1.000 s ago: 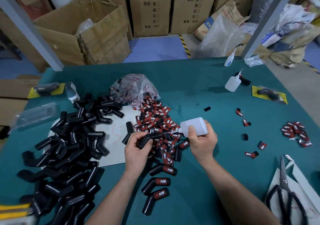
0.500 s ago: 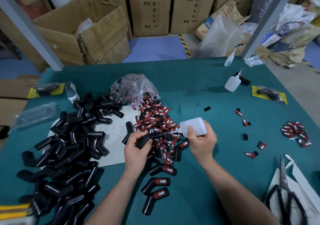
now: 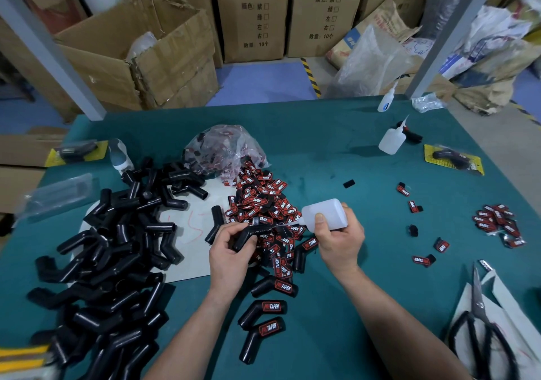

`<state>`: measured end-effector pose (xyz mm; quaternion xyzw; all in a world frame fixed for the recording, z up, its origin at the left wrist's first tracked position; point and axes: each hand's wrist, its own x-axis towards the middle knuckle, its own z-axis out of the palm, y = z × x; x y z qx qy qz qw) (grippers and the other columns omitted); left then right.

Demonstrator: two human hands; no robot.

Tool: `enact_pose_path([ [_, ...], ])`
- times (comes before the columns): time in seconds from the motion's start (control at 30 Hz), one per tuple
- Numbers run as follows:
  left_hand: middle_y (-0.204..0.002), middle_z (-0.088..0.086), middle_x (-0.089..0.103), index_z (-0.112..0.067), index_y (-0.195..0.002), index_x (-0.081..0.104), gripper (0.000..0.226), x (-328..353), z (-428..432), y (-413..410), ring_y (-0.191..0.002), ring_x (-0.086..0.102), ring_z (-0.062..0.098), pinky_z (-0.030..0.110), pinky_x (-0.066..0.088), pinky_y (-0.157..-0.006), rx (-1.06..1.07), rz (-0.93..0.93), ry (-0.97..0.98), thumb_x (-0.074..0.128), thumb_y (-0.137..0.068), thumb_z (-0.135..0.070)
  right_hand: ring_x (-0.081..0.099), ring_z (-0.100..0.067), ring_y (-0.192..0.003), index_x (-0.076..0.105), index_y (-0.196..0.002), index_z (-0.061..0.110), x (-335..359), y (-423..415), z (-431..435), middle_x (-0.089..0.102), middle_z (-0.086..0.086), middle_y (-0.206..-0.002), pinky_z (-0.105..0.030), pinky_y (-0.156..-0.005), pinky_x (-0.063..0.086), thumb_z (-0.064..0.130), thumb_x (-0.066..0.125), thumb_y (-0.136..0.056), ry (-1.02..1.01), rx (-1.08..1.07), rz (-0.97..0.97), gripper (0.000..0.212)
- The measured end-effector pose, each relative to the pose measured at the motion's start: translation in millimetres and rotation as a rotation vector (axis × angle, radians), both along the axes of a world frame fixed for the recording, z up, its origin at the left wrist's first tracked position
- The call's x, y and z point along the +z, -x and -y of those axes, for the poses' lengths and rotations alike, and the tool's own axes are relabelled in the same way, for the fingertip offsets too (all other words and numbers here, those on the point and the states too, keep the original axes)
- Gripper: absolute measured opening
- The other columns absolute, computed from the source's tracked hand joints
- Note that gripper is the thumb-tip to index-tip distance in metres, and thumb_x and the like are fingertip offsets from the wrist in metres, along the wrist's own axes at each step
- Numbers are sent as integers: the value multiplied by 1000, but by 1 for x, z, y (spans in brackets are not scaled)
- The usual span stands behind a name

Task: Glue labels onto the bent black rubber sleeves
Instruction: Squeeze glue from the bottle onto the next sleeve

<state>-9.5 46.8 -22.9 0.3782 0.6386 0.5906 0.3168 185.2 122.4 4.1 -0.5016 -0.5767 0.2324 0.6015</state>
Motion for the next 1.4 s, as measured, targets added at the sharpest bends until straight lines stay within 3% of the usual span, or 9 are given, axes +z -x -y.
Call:
enact_pose_path([
  [0.17, -107, -16, 69, -47, -98, 72, 51, -1, 0, 0, -107, 66, 9, 18, 50, -96, -7, -7, -12, 79, -85, 3, 48, -23, -63, 59, -81, 1, -3, 0, -1, 55, -12, -70, -20, -58, 41, 33, 67, -82, -1, -20, -1, 33],
  [0.3, -108, -16, 68, -46, -97, 73, 51, -2, -1, 0, -108, 65, 8, 16, 48, -97, -11, -19, -18, 79, -85, 3, 48, -23, -64, 59, -81, 1, -2, 0, -1, 53, -8, -70, -16, -59, 41, 33, 67, -82, 1, -27, -1, 33],
  [0.53, -107, -16, 67, -27, -101, 74, 35, -2, 0, 1, -108, 65, 9, 17, 48, -97, -23, -22, 3, 80, -84, 2, 47, -19, -63, 58, -79, 0, -2, 0, -1, 51, -4, -70, -9, -60, 38, 32, 67, -82, -4, -15, -6, 33],
  [1.0, -108, -18, 67, -28, -103, 74, 35, -3, 0, 1, -107, 64, 5, 12, 48, -93, -21, -11, 4, 80, -86, 2, 49, -21, -63, 60, -80, 0, -2, 0, 0, 53, -3, -71, -15, -58, 41, 34, 66, -81, -22, -32, 3, 35],
  [1.17, -112, -18, 67, -28, -107, 75, 37, -6, -1, 2, -112, 63, 3, 12, 45, -99, -22, -31, 1, 80, -86, 2, 48, -13, -64, 58, -87, 16, 1, 1, 1, 54, 11, -74, -16, -60, 42, 36, 66, -80, -6, -37, -59, 23],
  [1.4, -114, -16, 68, -37, -106, 75, 43, -11, -3, 4, -115, 64, 6, 13, 44, -101, -27, -44, -11, 80, -86, 0, 50, 5, -65, 54, -84, 17, 3, 0, 1, 52, 18, -75, -8, -62, 39, 35, 65, -80, -11, -39, -67, 22],
])
